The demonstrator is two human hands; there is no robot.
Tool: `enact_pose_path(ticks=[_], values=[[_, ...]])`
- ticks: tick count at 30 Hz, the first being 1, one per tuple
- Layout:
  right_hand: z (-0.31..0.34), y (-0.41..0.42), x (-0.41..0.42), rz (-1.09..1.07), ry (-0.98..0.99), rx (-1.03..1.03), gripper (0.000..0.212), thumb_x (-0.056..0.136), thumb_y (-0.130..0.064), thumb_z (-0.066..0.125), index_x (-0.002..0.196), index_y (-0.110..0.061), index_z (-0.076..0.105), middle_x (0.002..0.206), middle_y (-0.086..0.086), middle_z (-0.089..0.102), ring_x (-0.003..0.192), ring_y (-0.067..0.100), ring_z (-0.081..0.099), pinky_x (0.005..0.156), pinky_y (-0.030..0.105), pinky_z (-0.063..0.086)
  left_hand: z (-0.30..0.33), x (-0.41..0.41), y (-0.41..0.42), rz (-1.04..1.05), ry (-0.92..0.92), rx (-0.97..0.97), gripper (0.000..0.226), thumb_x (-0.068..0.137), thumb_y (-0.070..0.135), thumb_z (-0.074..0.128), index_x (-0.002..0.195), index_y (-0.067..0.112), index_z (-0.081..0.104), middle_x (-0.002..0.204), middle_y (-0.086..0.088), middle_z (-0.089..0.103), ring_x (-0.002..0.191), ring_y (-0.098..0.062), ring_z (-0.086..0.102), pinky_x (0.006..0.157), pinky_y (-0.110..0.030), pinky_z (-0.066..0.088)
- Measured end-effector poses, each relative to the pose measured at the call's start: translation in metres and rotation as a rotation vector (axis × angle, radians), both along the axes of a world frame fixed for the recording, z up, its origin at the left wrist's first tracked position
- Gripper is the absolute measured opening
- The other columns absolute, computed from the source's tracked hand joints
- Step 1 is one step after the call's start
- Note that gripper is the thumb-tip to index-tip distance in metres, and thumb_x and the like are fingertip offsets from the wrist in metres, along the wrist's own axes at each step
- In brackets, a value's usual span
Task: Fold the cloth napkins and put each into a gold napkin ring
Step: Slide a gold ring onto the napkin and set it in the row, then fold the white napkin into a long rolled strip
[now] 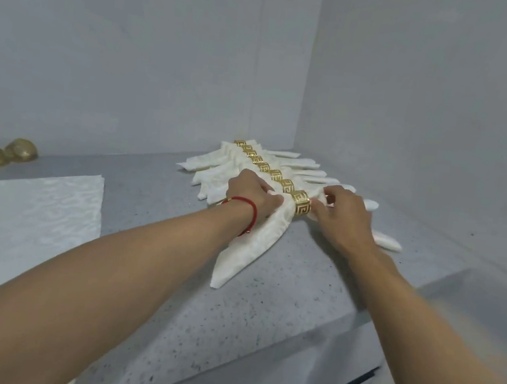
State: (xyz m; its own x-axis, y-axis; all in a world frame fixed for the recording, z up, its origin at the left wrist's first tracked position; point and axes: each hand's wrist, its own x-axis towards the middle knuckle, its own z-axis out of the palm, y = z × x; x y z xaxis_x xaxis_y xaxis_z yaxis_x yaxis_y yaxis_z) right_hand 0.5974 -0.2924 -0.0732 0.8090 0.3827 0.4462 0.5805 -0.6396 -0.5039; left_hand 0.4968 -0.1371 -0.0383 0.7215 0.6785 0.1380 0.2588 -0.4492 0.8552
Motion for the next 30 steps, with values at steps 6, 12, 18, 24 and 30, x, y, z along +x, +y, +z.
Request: enact_pose_path(ticks=[6,12,18,24,30], values=[[-0.021,0.003,-0.004,-0.093,-0.236,0.039,0.037,0.086,-0.005,0.058,0.122,-0.011,0.061,0.122,0.011,0.058,0.115,0.032,0.048,0.094,0.045,0.035,-0.004,0.031,0.008,0.102,0.021,0.107,0.022,0.074,0.024,0.083,0.092,0.014,0.073,0.099,-0.005,0.071,0.101,-0.023,0.065,0.089,-0.037,0.057],[-0.023,0.004,-0.001,-0.057,-0.297,0.021,0.022,0.085,-0.004,0.059,0.106,-0.009,0.062,0.105,0.008,0.060,0.099,0.031,0.053,0.083,0.042,0.039,-0.009,0.025,0.020,0.130,0.004,0.150,0.023,0.083,0.015,0.071,0.105,0.014,0.069,0.109,-0.005,0.068,0.100,-0.023,0.066,0.088,-0.033,0.055],[-0.014,0.007,-0.032,0.070,-0.345,0.077,0.004,0.088,-0.011,0.059,0.091,-0.013,0.059,0.086,0.003,0.060,0.078,0.025,0.054,0.069,0.040,0.046,-0.008,-0.072,0.031,-0.020,-0.023,0.380,0.032,0.081,0.002,0.056,0.104,0.021,0.069,0.095,0.007,0.068,0.090,-0.014,0.064,0.080,-0.023,0.049],[0.012,0.064,-0.150,0.452,-0.370,0.176,0.013,0.088,-0.021,0.057,0.094,-0.015,0.066,0.082,-0.004,0.064,0.075,0.018,0.056,0.072,0.036,0.047,-0.005,-0.203,0.050,0.020,0.079,0.545,0.035,0.081,0.007,0.060,0.108,0.027,0.070,0.107,0.012,0.067,0.101,-0.011,0.058,0.087,-0.027,0.046],[0.033,0.120,-0.257,0.918,0.002,-0.473,0.036,0.089,-0.050,0.066,0.120,-0.032,0.065,0.095,-0.013,0.064,0.084,0.006,0.058,0.076,0.029,0.049,-0.010,-0.322,0.055,0.112,0.173,0.491,0.029,0.081,0.012,0.061,0.101,0.029,0.071,0.106,0.010,0.067,0.109,-0.016,0.054,0.093,-0.030,0.042]])
